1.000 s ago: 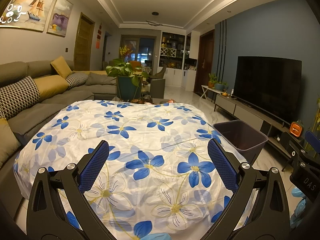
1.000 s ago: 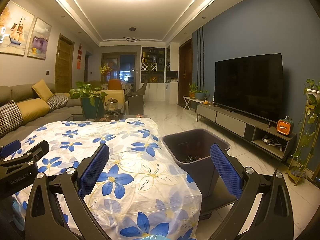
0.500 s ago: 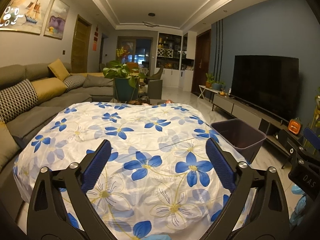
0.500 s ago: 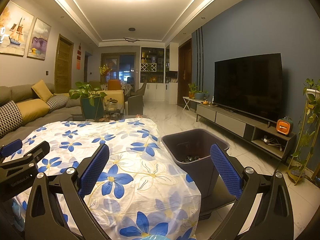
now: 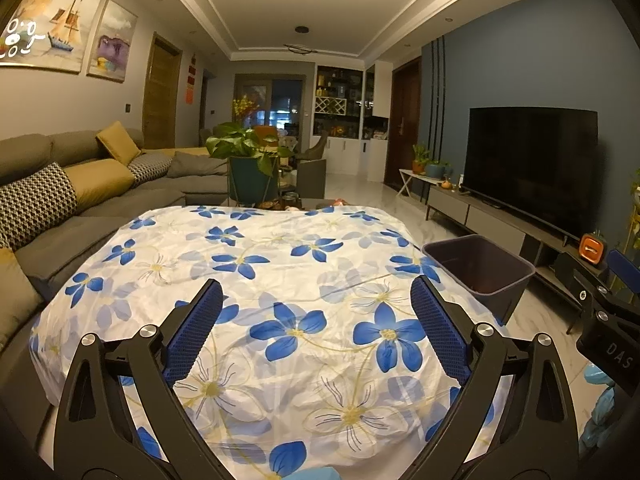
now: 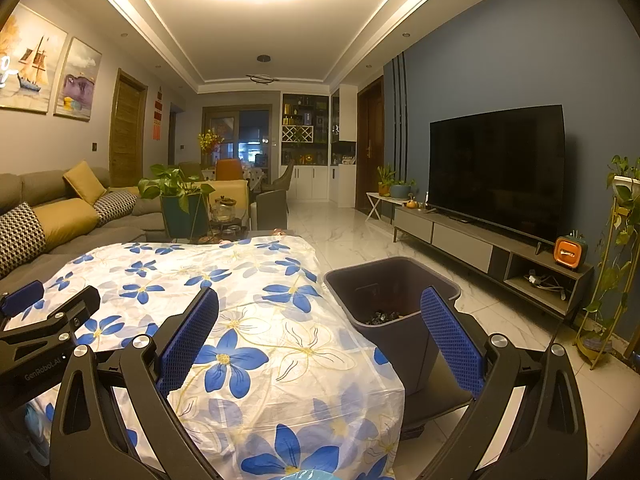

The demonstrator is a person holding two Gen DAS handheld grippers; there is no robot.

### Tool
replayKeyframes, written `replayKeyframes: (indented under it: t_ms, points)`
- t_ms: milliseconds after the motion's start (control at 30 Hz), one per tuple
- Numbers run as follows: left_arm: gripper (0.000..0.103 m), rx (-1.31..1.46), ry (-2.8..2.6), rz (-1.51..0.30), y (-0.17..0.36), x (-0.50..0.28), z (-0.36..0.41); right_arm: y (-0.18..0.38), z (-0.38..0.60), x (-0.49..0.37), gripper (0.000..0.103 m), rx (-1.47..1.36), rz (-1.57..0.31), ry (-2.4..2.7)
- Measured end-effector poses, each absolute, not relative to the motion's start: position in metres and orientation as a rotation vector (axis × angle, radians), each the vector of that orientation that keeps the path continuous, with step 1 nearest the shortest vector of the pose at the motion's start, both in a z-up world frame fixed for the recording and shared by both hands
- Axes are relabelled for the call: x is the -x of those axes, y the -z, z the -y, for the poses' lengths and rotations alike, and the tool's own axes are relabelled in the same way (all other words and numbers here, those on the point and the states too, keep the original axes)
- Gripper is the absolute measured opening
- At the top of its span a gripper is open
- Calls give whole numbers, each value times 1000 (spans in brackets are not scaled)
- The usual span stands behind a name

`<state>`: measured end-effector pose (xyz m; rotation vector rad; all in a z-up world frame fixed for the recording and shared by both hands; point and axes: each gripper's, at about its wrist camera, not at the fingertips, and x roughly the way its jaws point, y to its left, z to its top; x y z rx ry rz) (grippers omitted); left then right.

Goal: Collect trash

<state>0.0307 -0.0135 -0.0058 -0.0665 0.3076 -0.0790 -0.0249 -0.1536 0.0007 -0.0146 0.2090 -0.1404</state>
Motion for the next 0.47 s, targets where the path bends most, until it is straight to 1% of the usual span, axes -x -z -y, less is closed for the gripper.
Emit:
replayKeyframes:
  t_ms: [167, 467]
  points:
    - [97, 65, 71, -311, 6, -31, 14, -1, 152, 25, 97, 12, -208, 138]
    - [97, 85, 61, -329, 8, -35, 11, 0, 150, 24, 97, 7, -206, 138]
